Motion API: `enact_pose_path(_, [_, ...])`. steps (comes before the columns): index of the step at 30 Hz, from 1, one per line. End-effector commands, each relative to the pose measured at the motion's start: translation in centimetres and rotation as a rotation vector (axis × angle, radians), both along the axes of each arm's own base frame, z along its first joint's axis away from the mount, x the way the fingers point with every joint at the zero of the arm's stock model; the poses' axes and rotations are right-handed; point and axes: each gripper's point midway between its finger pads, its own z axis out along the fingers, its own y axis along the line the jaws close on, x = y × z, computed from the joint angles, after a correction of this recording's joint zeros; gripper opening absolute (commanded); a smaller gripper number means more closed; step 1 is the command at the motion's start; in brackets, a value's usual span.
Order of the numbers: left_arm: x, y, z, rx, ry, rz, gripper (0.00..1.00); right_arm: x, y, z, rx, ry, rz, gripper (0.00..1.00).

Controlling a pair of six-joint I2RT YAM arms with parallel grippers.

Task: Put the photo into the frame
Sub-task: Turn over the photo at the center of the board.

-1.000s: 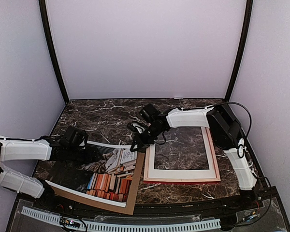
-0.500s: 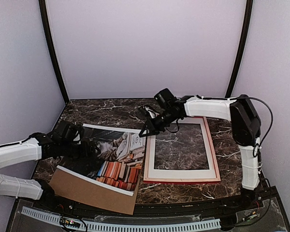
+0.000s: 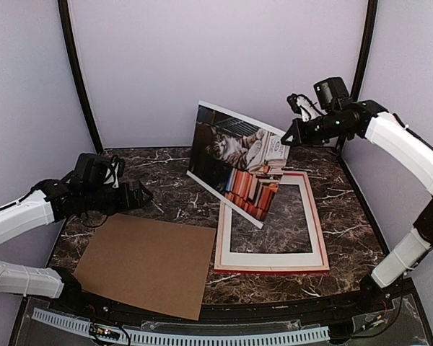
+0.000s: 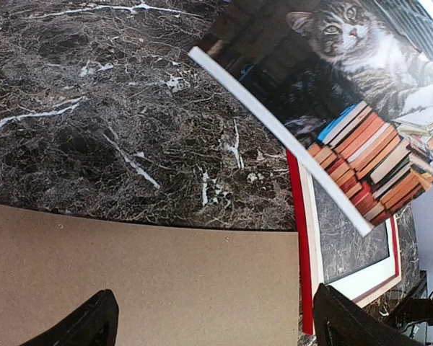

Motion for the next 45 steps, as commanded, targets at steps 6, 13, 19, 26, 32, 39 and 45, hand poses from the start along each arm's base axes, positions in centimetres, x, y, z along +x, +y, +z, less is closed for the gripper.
enact_pose_path(6, [1.6,-2.3,0.7,-0.05,-0.007,-0.063,0.96,0.4,-8.8,6.7,-0.419,-0.257,-0.382,0.0])
enact_pose_path(13, [1.8,-2.7,-0.2,-0.062,0.011,-0.061,0.96,-1.4,-0.9,4.9,-0.504,-0.328,-0.25,0.0])
enact_pose_path(19, [2.2,-3.8,-0.2,-0.123,0.024,-0.075,0.96,-3.9,6.8,-1.3,-0.537,-0.277,-0.055,0.0])
enact_pose_path(26, [3.1,-5.8,-0.5,-0.202,0.042,-0.106,0.96,-8.5,14.3,-9.3,-0.584,-0.187,0.15,0.0])
enact_pose_path(32, [3.8,-6.1,-1.9,-0.2,0.066,-0.097,0.96,-11.8,17.9,-12.8,-0.594,-0.134,0.26,0.0])
enact_pose_path(39, [4.1,-7.5,-3.8,-0.293,0.117,-0.092,0.95,-14.1,20.3,-15.4,-0.567,-0.08,0.328,0.0])
enact_pose_path(45, [4.3,-9.2,-5.7,-0.379,0.178,-0.12,0.95,-14.7,21.4,-16.5,-0.553,-0.058,0.356,0.0])
